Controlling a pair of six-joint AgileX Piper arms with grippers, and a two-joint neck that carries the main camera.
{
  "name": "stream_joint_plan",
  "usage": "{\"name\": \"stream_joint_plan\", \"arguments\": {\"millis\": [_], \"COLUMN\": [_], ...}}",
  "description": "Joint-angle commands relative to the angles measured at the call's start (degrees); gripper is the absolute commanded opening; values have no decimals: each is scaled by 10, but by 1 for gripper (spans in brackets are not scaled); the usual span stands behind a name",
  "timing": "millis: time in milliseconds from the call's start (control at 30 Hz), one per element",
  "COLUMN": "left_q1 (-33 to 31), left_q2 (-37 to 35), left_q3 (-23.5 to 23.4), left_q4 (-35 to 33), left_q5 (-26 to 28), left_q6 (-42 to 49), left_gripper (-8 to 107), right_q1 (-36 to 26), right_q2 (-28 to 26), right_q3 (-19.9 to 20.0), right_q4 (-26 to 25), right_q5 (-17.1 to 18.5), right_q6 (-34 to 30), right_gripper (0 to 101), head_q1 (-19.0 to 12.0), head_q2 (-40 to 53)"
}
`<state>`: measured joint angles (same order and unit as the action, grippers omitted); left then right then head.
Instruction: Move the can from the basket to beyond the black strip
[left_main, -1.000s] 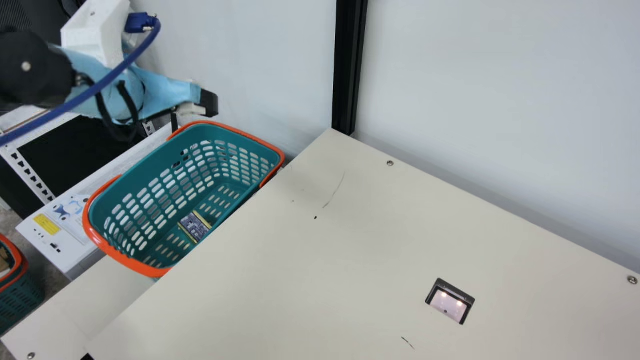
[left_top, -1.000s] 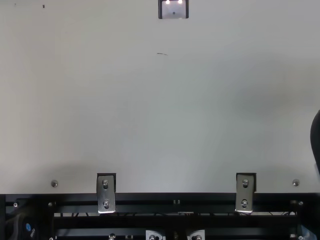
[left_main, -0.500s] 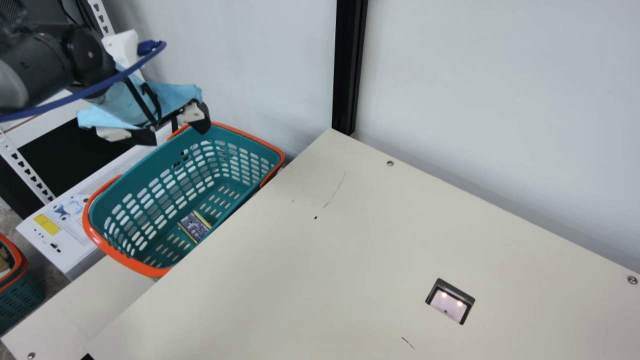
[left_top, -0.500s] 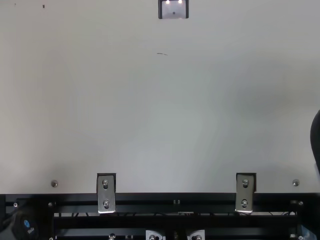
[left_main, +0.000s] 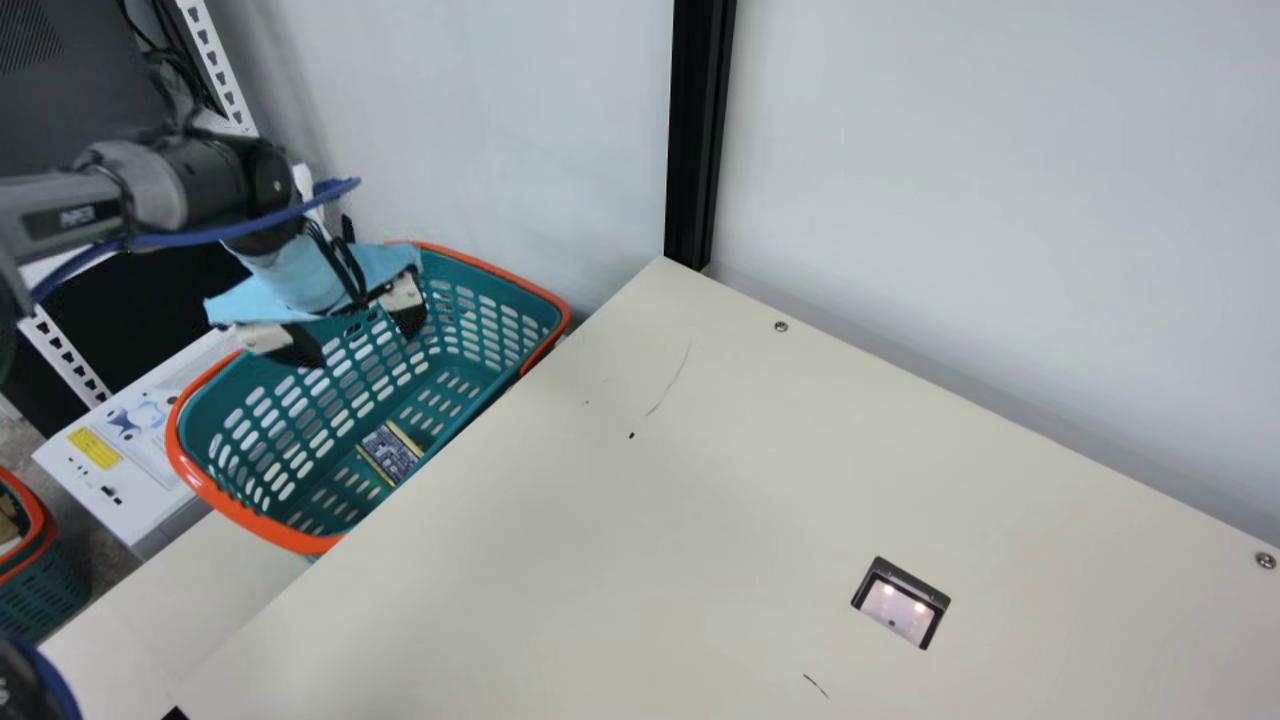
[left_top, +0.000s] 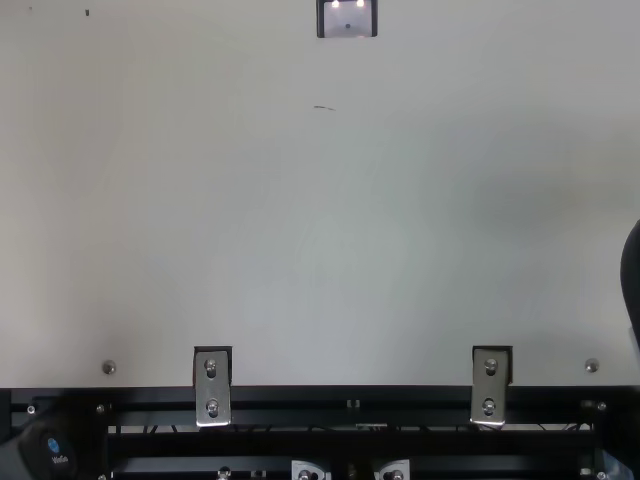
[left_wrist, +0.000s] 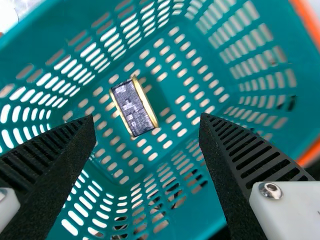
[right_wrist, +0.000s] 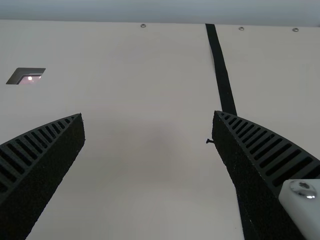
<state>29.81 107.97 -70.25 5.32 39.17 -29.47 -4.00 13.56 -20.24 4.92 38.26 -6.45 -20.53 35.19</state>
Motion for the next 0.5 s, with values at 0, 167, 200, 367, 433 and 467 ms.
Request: {"name": "stream_joint_plan", "arguments": {"millis": [0,167,200,367,433,467], "left_q1": [-1,0,0,1,2,2], "left_q2": [25,68,75,106,116,121], "left_q3": [1,-1,-3,-11,-17,-20], "left_q4": [10,26,28,28,25,24], "left_q5": [-3,-9,-9,-9,-7,-6], "left_q6": [-18,-50,-55,-75,-81,-83], "left_gripper": [90,90,90,90,90,90], "right_q1": [0,0,0,0,0,0], "right_q2": [0,0,0,0,0,0], "right_q3": [0,0,0,0,0,0], "right_q4": [0,0,0,0,0,0], "right_q5": [0,0,0,0,0,0], "right_q6": [0,0,0,0,0,0], "right_gripper": [101,101,101,101,101,101], "head_q1": [-43,-43,-43,-43,-43,-43], "head_q2": [20,20,20,20,20,20]}}
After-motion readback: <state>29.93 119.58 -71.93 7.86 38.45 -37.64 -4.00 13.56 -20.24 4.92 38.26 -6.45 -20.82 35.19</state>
